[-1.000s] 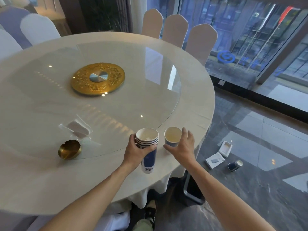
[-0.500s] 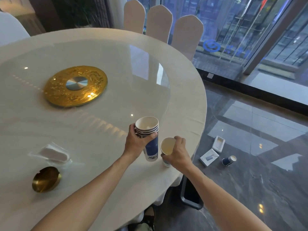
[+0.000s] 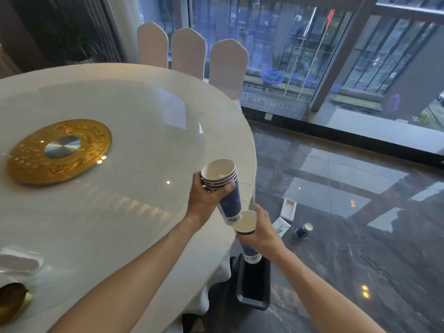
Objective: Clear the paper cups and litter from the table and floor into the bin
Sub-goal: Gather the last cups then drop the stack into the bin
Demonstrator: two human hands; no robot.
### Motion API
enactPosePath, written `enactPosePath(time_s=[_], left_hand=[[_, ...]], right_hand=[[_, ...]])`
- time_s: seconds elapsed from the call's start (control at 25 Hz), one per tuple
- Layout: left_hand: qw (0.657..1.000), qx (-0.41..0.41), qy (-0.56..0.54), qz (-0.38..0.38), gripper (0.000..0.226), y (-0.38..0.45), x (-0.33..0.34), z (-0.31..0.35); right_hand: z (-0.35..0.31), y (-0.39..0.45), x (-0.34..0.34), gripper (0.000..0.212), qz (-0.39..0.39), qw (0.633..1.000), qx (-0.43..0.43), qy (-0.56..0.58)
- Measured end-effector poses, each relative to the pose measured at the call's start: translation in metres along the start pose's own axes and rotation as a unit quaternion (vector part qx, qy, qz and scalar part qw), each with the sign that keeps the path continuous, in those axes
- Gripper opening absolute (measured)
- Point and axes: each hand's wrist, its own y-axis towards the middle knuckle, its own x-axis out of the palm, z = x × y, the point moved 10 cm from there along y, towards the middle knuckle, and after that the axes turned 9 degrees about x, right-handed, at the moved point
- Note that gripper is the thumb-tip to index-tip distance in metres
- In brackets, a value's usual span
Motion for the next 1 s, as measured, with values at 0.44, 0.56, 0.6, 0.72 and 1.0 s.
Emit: enactPosePath(time_s=[0.44, 0.56, 0.6, 0.72, 1.0], left_hand=[[0.994, -0.042, 0.057, -0.088, 0.077, -0.072, 0.140, -0.013], [0.987, -0.064, 0.071, -0.131, 0.075, -0.095, 0.165, -0.024], [0.985, -0.072, 0.068, -0.141, 0.072, -0.103, 0.171, -0.025], [0.983, -0.078, 0.072, -0.148, 0.055, -0.115, 0.181, -0.026], [0.978, -0.115, 0.061, -0.161, 0.044, -0.113, 0.194, -0.055]], right_hand=[[0.077, -0.015, -0.071, 0.099, -0.021, 0.989, -0.007, 0.143], [0.093, -0.018, -0.087, 0.078, -0.010, 0.984, -0.034, 0.173], [0.096, -0.019, -0.093, 0.079, -0.008, 0.982, -0.043, 0.184], [0.106, -0.023, -0.100, 0.081, -0.014, 0.978, -0.048, 0.200], [0.127, -0.018, -0.099, 0.077, -0.004, 0.979, 0.000, 0.205]])
